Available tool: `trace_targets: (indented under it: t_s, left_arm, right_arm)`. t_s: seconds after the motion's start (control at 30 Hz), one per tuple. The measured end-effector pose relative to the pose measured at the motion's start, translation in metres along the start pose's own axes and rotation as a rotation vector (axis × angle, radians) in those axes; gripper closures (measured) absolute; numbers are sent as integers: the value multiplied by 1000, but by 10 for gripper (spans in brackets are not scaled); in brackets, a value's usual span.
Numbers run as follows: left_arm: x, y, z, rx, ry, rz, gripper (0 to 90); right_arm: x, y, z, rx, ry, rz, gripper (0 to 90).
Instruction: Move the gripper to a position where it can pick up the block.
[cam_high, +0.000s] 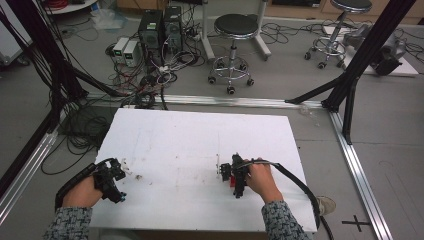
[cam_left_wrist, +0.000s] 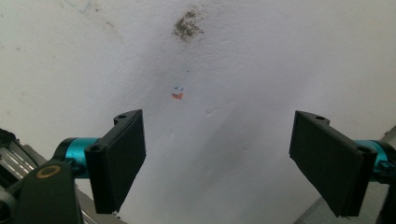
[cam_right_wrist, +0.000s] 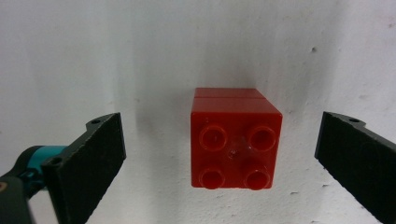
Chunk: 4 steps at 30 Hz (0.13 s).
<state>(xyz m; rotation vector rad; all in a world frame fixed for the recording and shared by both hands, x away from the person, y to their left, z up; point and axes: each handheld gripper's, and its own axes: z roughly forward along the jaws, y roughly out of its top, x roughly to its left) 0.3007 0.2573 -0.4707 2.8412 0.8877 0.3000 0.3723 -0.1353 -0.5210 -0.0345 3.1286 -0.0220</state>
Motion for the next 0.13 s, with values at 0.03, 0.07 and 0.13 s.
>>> trace_targets:
  t_s: [0.03, 0.07, 0.13]
  left_arm:
    - [0, 0, 0, 4, 0, 4, 189]
    - [0, 0, 0, 5, 0, 4, 189]
    - [0, 1, 0, 6, -1, 5, 189]
  right_arm:
    - [0, 0, 0, -2, 0, 0, 10]
    - [0, 0, -1, 5, 2, 5, 10]
    - [-1, -1, -1, -1, -6, 2, 10]
